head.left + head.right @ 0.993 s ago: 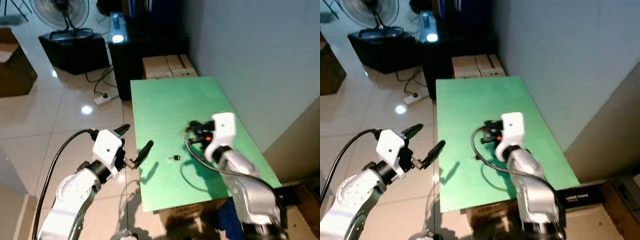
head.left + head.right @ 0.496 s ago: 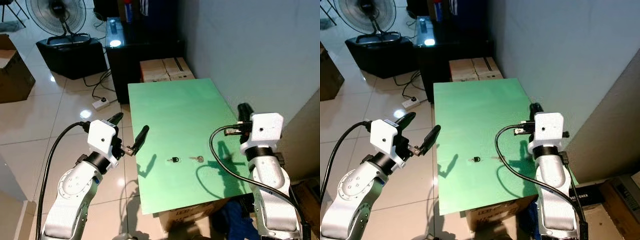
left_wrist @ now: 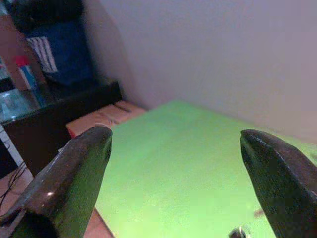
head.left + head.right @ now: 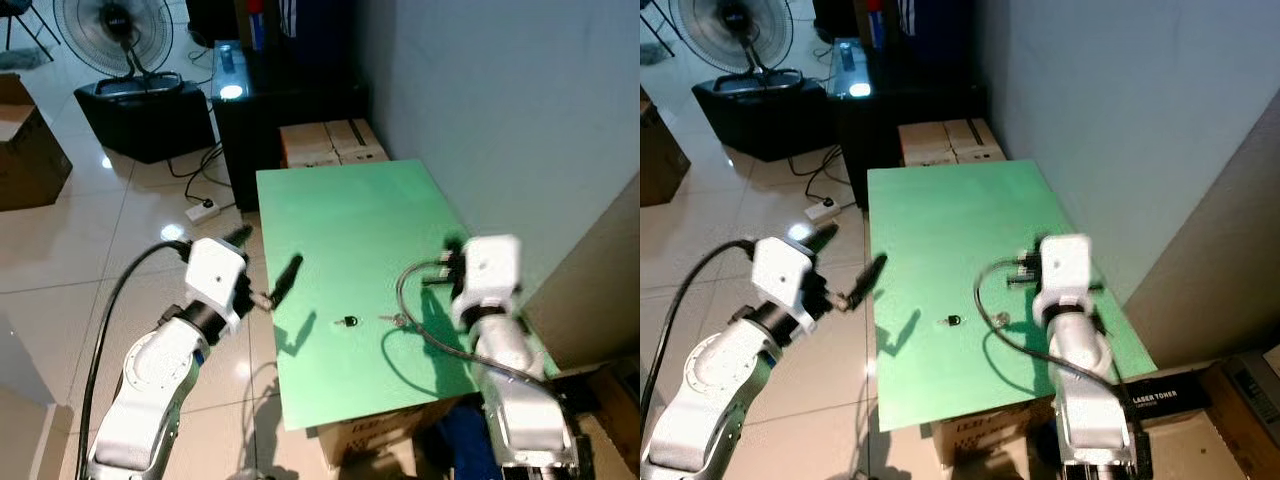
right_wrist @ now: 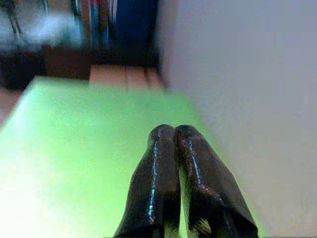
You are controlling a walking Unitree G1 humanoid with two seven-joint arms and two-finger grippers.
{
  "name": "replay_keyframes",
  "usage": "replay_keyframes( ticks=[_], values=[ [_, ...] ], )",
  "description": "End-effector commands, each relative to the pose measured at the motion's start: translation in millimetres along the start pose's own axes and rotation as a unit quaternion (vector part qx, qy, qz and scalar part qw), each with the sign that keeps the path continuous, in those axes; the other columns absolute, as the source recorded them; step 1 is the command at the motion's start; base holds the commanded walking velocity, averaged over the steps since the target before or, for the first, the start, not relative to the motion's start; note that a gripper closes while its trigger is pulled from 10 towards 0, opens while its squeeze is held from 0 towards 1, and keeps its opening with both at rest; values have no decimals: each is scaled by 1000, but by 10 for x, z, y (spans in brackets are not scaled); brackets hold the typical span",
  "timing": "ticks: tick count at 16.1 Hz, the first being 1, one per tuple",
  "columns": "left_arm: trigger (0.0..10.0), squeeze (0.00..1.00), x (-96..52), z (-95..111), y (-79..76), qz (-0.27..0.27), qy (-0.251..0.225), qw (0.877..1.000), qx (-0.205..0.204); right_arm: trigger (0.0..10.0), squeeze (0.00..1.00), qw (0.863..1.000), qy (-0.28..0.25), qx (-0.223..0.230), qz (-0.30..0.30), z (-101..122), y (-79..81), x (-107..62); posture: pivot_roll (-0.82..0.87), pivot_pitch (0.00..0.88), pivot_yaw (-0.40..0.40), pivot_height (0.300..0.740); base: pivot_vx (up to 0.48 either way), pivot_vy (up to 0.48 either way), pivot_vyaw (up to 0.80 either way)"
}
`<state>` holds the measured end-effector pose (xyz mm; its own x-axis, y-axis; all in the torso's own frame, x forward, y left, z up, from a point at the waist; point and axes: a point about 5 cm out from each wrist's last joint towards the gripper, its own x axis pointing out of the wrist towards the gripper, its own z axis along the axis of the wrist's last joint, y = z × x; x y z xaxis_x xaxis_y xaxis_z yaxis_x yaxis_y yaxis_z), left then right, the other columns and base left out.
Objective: Hang keys on a hook
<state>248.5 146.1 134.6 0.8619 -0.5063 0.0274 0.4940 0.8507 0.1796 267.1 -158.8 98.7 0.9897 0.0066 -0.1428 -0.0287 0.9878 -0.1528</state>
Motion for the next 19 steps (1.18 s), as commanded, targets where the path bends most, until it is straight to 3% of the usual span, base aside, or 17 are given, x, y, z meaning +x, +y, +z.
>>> replay_keyframes(
  ticks=[1, 2, 3, 4, 6, 9, 10, 13, 15, 17, 19],
  values=[
    [10000, 0, -4, -13, -4, -6, 5, 1000, 2, 10000, 0, 998, 49, 24, 33, -138, 45, -21, -50, 0, 43, 740, 0, 0, 0],
    [10000, 0, -2, -21, -7, -7, 7, 1000, -3, 10000, 153, 995, 83, 25, 58, -238, 83, -43, -50, 0, 43, 740, 0, 0, 0],
    [10000, 0, 22, -61, -28, -9, 19, 1000, -6, 10000, 1000, 987, 136, 3, 84, -435, 106, -86, -50, 5, 54, 740, 0, 0, 0],
    [10000, 0, 41, -88, -56, -10, 26, 1000, -4, 10000, 1000, 982, 172, -25, 75, -586, 42, -106, -52, 16, 59, 740, 0, 0, 0],
    [10000, 0, 38, -104, -82, -14, 32, 999, -4, 10000, 1000, 978, 200, -33, 47, -704, -91, -113, -48, 39, 64, 740, 0, 0, 0],
    [10000, 0, -22, -143, -22, 14, 41, 999, -12, 10000, 1000, 985, 159, -12, 67, -565, -25, -35, -48, 53, 60, 740, 0, 0, 0],
    [10000, 0, -17, -135, 25, 35, 38, 998, -19, 10000, 0, 988, 132, -11, 82, -518, 48, 36, -40, 56, 54, 740, 0, 0, 0],
    [10000, 0, -40, -131, 41, 32, 43, 999, -5, 10000, 0, 985, 136, -35, 105, -533, 135, 163, -26, 60, 53, 740, 0, 0, 0],
    [10000, 0, -60, -132, 57, 26, 47, 999, 3, 10000, 1000, 969, 133, -64, 196, -494, 382, 254, -10, 60, 57, 740, 0, 0, 0],
    [10000, 0, -44, -94, 94, 29, 42, 999, 6, 10000, 1000, 970, 132, -67, 195, -460, 428, 355, 6, 63, 53, 740, 0, 0, 0],
    [10000, 0, -36, -54, 111, 21, 37, 999, 8, 10000, 1000, 972, 152, -75, 162, -505, 356, 447, 17, 70, 54, 740, 0, 0, 0]
  ],
)
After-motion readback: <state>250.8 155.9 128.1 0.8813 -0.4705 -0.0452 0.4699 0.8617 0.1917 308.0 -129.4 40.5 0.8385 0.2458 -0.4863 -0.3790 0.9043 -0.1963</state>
